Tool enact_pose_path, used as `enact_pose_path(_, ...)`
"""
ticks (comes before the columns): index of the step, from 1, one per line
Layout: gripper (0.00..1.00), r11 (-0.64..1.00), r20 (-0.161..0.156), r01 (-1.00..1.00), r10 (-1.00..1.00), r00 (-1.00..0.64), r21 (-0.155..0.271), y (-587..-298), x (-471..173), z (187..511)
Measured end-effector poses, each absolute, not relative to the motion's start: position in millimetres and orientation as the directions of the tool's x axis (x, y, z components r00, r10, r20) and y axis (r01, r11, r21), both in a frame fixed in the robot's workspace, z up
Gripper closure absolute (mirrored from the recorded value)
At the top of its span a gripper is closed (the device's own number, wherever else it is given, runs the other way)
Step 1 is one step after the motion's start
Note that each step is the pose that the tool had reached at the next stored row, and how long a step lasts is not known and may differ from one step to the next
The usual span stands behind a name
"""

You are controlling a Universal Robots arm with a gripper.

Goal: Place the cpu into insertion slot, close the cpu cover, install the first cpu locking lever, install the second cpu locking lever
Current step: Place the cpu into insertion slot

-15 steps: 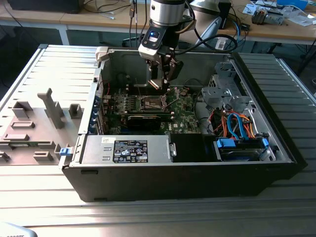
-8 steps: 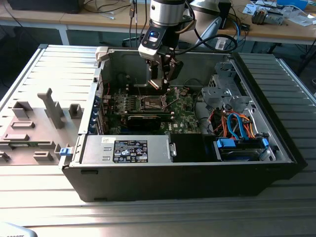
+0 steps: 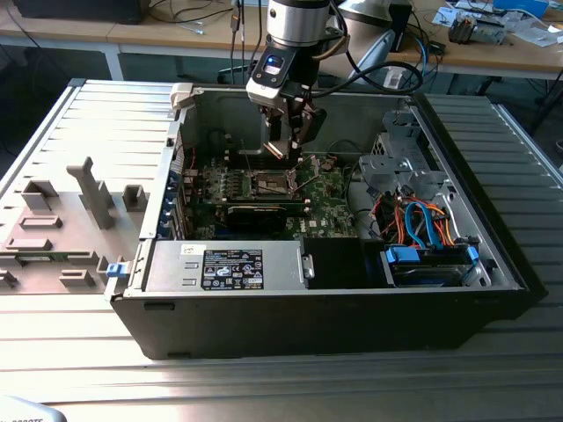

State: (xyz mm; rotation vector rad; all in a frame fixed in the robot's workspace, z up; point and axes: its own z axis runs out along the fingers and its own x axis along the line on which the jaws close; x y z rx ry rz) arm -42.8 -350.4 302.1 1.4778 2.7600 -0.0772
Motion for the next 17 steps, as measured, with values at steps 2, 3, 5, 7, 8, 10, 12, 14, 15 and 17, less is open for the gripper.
enact_pose_path(2,0.45,0.552,-0.032,0.833,0.832,-0.554,-0.039,-350.4,-42.8,302.1)
enact_pose_path(3,0.45,0.552,-0.032,0.833,0.832,-0.553,-0.039,-350.4,-42.8,302.1)
enact_pose_path(5,0.45,0.551,-0.032,0.834,0.833,-0.552,-0.039,-350.4,-42.8,302.1)
enact_pose_path(7,0.45,0.550,-0.032,0.834,0.834,-0.551,-0.039,-350.4,-42.8,302.1)
enact_pose_path(8,0.45,0.550,-0.032,0.835,0.834,-0.551,-0.039,-350.4,-42.8,302.1)
enact_pose_path(10,0.45,0.549,-0.032,0.835,0.835,-0.550,-0.039,-350.4,-42.8,302.1)
enact_pose_path(12,0.45,0.548,-0.032,0.836,0.835,-0.549,-0.039,-350.4,-42.8,302.1)
enact_pose_path(14,0.45,0.547,-0.032,0.836,0.836,-0.548,-0.039,-350.4,-42.7,302.1)
enact_pose_path(15,0.45,0.546,-0.032,0.837,0.836,-0.548,-0.039,-350.4,-42.8,302.1)
enact_pose_path(17,0.45,0.545,-0.032,0.838,0.837,-0.546,-0.039,-350.4,-42.8,302.1)
